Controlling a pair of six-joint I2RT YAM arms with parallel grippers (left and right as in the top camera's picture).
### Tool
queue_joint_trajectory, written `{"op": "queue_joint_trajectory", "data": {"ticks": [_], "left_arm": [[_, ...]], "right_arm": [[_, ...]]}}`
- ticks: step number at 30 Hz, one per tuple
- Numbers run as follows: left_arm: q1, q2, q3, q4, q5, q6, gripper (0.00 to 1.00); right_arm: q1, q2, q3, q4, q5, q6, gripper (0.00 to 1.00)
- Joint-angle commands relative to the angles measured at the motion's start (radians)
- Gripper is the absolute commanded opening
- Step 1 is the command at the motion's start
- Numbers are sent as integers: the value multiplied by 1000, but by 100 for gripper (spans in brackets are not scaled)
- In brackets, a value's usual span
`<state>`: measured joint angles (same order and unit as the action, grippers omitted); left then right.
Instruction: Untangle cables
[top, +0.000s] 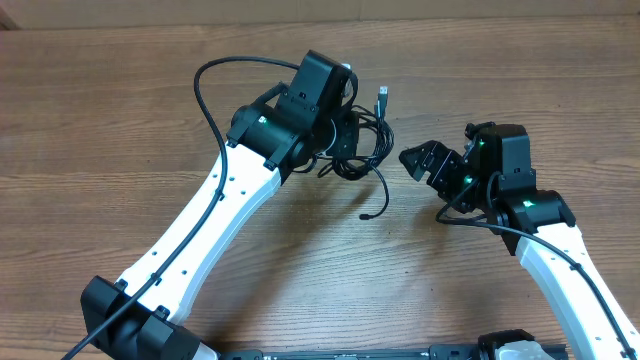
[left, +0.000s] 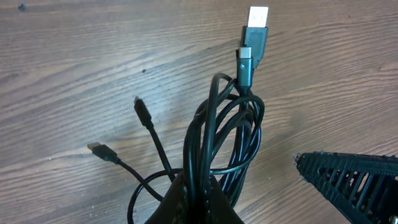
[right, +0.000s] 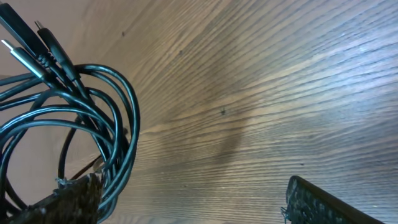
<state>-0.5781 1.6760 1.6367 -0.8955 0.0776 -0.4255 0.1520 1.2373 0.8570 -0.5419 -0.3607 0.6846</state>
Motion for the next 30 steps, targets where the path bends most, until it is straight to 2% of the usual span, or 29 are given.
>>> {"op": "queue_joint_trajectory", "data": {"ticks": [1, 8, 30], "left_arm": [[2, -14, 21, 17, 0, 38, 4], [2, -14, 21, 40, 1, 61, 4], [0, -14, 21, 79, 8, 67, 4]], "right_arm": [[-2, 0, 6, 6, -7, -1, 93], [-2, 0, 6, 6, -7, -1, 100], [-2, 0, 6, 6, -34, 25, 100]]}}
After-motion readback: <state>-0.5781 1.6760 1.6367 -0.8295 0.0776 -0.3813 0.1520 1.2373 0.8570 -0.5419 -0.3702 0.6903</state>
